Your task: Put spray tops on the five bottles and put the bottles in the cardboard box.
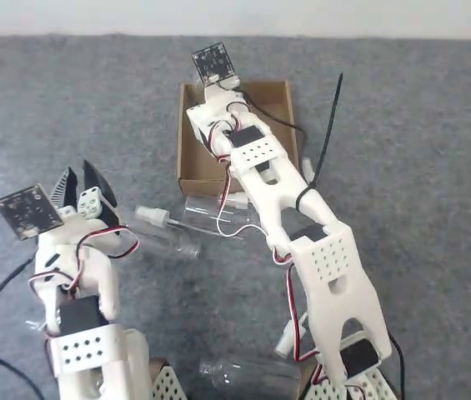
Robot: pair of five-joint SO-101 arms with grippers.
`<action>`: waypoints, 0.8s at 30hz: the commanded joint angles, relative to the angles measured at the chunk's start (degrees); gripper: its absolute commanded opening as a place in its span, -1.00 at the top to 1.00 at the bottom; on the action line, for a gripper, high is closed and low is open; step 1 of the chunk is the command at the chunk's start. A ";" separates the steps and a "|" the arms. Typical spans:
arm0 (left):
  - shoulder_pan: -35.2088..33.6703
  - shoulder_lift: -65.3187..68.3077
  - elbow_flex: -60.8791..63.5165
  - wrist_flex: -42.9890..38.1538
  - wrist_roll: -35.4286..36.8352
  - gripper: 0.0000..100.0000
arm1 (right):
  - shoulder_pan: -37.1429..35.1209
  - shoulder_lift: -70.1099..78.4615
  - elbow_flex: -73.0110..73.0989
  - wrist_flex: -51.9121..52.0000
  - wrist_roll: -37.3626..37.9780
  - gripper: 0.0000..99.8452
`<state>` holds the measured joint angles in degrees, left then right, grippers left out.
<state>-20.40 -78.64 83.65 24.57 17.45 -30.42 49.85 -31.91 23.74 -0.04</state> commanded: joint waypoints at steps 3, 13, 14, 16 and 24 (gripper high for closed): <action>-0.26 -0.97 -0.57 -1.49 0.26 0.84 | -0.04 -6.29 -0.44 3.74 -0.26 0.42; -0.26 -0.97 -0.48 -1.58 0.26 0.83 | 0.13 -13.14 -0.44 16.57 0.00 0.53; -0.26 -0.97 -0.48 -1.67 0.26 0.83 | 0.13 -13.85 -0.44 17.89 0.00 0.56; -0.26 -0.97 -0.48 -1.67 0.26 0.83 | 0.13 -15.25 -0.44 20.70 0.00 0.61; -0.26 -0.97 -0.40 -1.67 0.26 0.83 | -0.31 -20.53 -0.44 31.34 0.00 0.74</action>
<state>-20.40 -78.64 83.65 24.57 17.45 -30.51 36.57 -31.91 50.90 -0.04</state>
